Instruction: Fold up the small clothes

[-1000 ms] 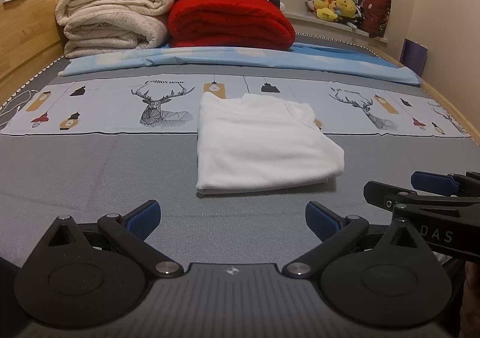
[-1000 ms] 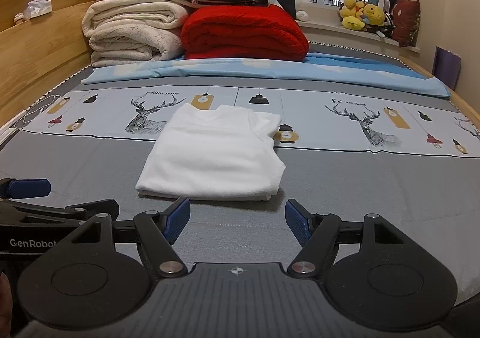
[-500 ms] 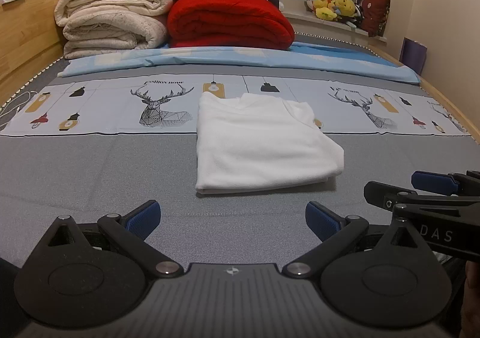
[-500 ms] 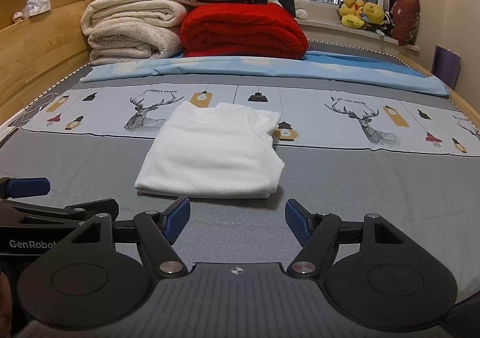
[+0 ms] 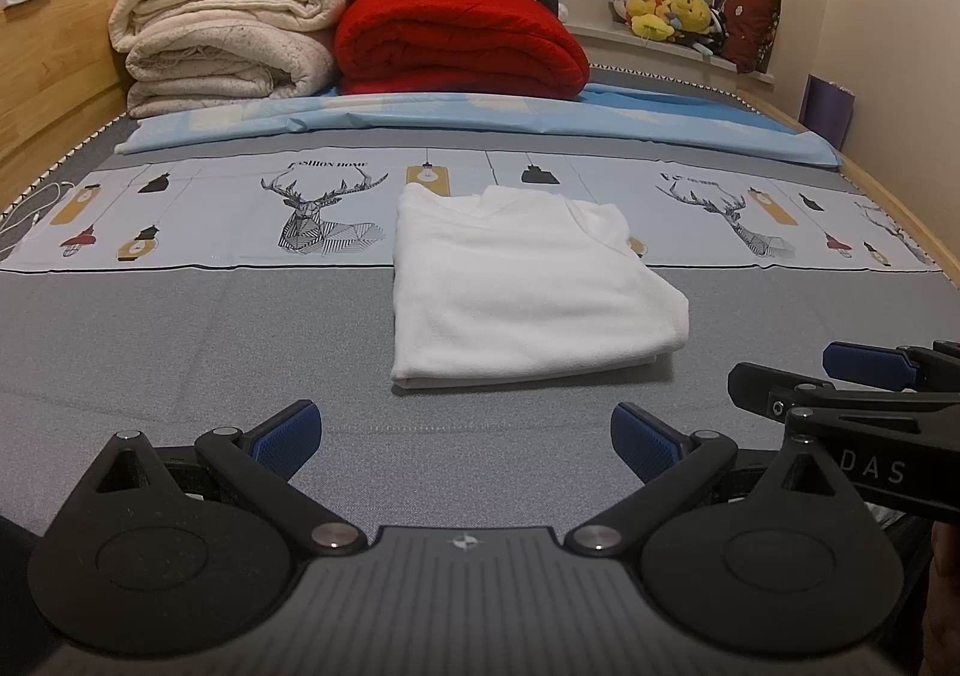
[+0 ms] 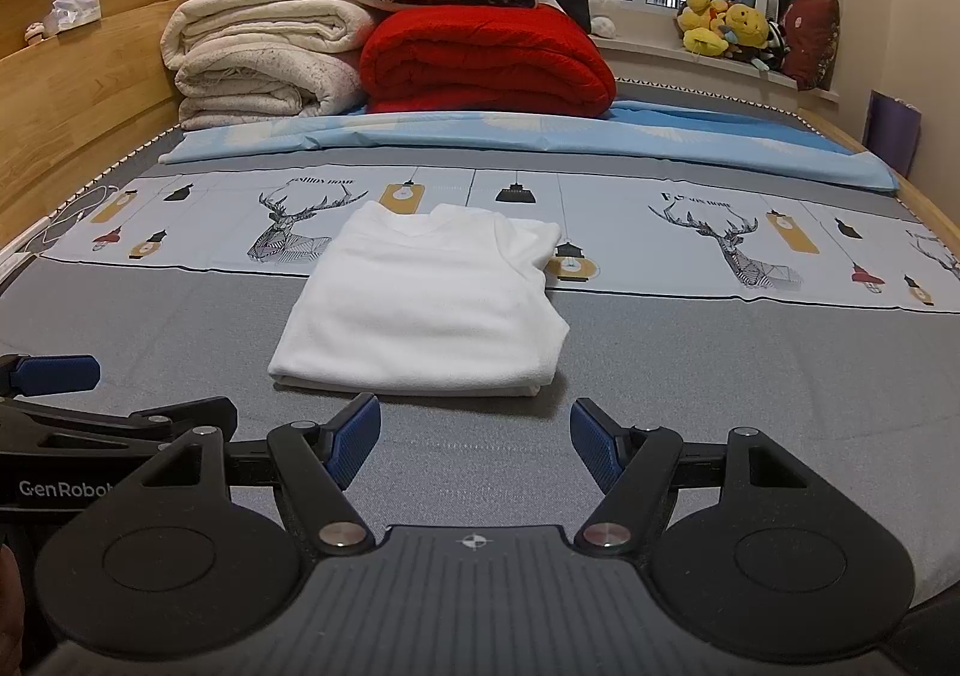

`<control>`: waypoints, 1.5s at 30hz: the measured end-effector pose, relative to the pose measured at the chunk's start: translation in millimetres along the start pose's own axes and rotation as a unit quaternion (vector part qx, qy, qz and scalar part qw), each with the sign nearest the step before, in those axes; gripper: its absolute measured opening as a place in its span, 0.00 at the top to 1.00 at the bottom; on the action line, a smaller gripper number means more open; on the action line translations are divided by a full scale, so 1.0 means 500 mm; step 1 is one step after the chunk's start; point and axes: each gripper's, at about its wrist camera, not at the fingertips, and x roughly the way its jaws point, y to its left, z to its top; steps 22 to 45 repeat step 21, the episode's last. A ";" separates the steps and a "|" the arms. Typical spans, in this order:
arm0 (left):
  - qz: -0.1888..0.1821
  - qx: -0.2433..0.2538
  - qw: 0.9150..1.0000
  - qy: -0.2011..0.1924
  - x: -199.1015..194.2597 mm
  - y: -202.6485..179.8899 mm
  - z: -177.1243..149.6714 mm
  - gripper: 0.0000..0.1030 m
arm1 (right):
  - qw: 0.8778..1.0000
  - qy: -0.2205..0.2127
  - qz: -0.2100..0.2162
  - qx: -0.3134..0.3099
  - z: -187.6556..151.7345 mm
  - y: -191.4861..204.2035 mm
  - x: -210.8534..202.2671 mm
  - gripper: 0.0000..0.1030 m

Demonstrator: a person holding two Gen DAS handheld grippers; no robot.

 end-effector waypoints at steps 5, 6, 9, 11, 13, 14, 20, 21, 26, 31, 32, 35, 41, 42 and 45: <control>-0.001 0.001 1.000 0.001 0.001 0.001 0.000 0.00 | 1.000 0.001 0.000 0.000 0.000 0.000 0.000 0.31; -0.001 0.001 1.000 0.000 0.001 0.001 0.000 0.00 | 1.000 0.001 0.000 0.000 0.000 -0.001 0.002 0.31; -0.001 0.002 1.000 0.001 0.002 0.002 -0.001 0.00 | 1.000 0.001 0.000 0.000 0.000 -0.001 0.002 0.31; -0.002 0.001 1.000 0.000 0.002 0.002 -0.001 0.00 | 1.000 0.001 0.000 0.000 0.000 -0.001 0.001 0.31; -0.001 0.002 1.000 0.000 0.002 0.002 -0.001 0.00 | 1.000 0.001 0.000 0.000 0.000 -0.001 0.001 0.31; -0.001 0.001 1.000 0.000 0.002 0.002 -0.001 0.00 | 1.000 0.001 0.000 0.000 0.000 -0.001 0.001 0.31; -0.004 0.004 1.000 0.000 0.003 0.005 -0.001 0.00 | 1.000 0.002 0.001 0.000 0.000 -0.001 0.002 0.31; -0.004 0.004 1.000 0.000 0.003 0.005 -0.001 0.00 | 1.000 0.002 0.000 0.000 0.000 -0.001 0.002 0.31; -0.004 0.004 1.000 0.000 0.003 0.005 -0.001 0.00 | 1.000 0.002 0.000 0.000 0.000 -0.001 0.002 0.31; -0.004 0.004 1.000 0.000 0.003 0.005 -0.001 0.00 | 1.000 0.002 0.000 0.000 0.000 -0.001 0.002 0.31; -0.004 0.004 1.000 0.000 0.003 0.005 -0.001 0.00 | 1.000 0.002 0.000 0.000 0.000 -0.001 0.002 0.31; -0.004 0.004 1.000 0.000 0.003 0.005 -0.001 0.00 | 1.000 0.002 0.000 0.000 0.000 -0.001 0.002 0.31; -0.004 0.004 1.000 0.000 0.003 0.005 -0.001 0.00 | 1.000 0.002 0.000 0.000 0.000 -0.001 0.002 0.31; -0.004 0.004 1.000 0.000 0.003 0.005 -0.001 0.00 | 1.000 0.002 0.000 0.000 0.000 -0.001 0.002 0.31; -0.004 0.004 1.000 0.000 0.003 0.005 -0.001 0.00 | 1.000 0.002 0.000 0.000 0.000 -0.001 0.002 0.31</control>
